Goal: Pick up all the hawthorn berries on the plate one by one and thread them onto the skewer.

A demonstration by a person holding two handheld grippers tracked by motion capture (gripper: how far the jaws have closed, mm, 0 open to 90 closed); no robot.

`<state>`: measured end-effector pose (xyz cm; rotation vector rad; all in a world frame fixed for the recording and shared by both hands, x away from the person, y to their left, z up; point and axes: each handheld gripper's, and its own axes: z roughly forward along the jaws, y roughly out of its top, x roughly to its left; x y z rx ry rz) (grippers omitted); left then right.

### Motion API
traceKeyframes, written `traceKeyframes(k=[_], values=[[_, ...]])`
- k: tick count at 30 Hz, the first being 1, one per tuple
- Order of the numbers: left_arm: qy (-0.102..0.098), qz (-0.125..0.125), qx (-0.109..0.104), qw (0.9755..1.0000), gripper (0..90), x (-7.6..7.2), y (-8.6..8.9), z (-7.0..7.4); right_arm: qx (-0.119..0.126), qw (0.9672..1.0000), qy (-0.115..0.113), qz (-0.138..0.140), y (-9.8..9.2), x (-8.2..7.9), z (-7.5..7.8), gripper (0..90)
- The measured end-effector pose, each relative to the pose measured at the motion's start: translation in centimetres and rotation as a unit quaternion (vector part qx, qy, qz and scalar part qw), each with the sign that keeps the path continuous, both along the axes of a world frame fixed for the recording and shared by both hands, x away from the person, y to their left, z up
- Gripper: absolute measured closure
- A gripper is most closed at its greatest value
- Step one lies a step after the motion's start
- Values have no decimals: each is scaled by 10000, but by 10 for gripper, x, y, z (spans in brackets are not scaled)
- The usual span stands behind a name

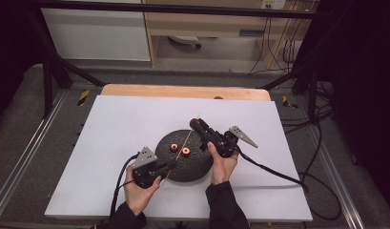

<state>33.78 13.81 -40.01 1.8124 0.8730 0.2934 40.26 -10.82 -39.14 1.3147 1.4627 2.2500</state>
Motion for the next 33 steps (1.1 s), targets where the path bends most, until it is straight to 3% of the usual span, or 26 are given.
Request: traceKeyframes(k=[16,33], values=[[-84,-28,58,9999,886,14,-11,11,-356,9987,98,360,7,-17,-12,617],[-103,-97,185,9997,886,17,-14,10,-701,9954,205,617,14,-32,-28,616]])
